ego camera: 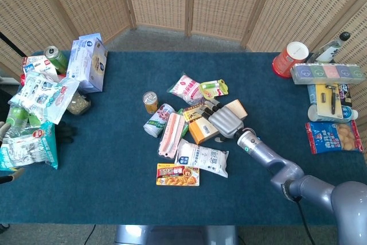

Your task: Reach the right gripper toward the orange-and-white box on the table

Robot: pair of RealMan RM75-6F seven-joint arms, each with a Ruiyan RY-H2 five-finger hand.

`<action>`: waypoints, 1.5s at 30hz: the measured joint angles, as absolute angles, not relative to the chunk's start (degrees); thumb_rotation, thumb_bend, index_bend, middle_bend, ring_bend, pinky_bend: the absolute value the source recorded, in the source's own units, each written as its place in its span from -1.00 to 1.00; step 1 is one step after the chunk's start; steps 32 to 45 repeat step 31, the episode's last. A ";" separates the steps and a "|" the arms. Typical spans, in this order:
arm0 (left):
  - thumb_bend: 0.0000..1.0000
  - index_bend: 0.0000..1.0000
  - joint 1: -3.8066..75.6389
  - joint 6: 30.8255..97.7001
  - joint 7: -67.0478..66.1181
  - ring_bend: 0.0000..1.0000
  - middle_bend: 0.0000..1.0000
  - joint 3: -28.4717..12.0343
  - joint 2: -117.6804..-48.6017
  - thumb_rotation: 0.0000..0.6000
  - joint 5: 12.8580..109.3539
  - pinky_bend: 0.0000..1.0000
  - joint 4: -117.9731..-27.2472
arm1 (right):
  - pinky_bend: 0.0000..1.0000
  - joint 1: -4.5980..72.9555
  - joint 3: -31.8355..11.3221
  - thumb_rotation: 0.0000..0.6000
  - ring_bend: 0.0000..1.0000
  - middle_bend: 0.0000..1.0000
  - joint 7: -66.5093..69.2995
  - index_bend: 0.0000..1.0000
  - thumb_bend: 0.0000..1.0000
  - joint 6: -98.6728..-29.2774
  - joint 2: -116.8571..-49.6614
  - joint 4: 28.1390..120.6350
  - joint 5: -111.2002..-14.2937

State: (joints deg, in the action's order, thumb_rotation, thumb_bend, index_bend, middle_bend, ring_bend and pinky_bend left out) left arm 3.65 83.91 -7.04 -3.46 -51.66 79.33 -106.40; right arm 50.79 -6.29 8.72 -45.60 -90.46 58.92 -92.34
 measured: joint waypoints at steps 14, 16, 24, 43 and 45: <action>-1.00 -1.00 3.70 84.06 -6.70 -1.00 -1.00 -3.02 -51.66 1.00 80.71 -1.00 -107.00 | 0.38 48.83 -3.04 1.00 0.53 0.65 15.26 0.26 -1.00 -59.80 -88.00 56.09 -97.01; -1.00 -1.00 3.66 84.12 -6.10 -1.00 -1.00 -2.92 -51.48 1.00 81.08 -1.00 -107.05 | 0.38 48.71 -3.60 1.00 0.54 0.66 13.59 0.26 -1.00 -60.28 -85.39 59.08 -96.62; -1.00 -1.00 3.51 83.87 -2.78 -1.00 -1.00 -2.28 -50.24 1.00 82.67 -1.00 -107.07 | 0.38 48.96 -8.41 1.00 0.55 0.65 5.43 0.25 -1.00 -60.46 -73.13 76.83 -92.52; -1.00 -1.00 3.30 83.88 -0.83 -1.00 -1.00 -1.57 -49.46 1.00 84.33 -1.00 -107.08 | 0.38 50.36 -16.23 1.00 0.55 0.65 -3.84 0.26 -1.00 -56.85 -61.61 95.47 -79.87; -1.00 -1.00 3.30 83.88 -0.83 -1.00 -1.00 -1.57 -49.46 1.00 84.33 -1.00 -107.08 | 0.38 50.36 -16.23 1.00 0.55 0.65 -3.84 0.26 -1.00 -56.85 -61.61 95.47 -79.87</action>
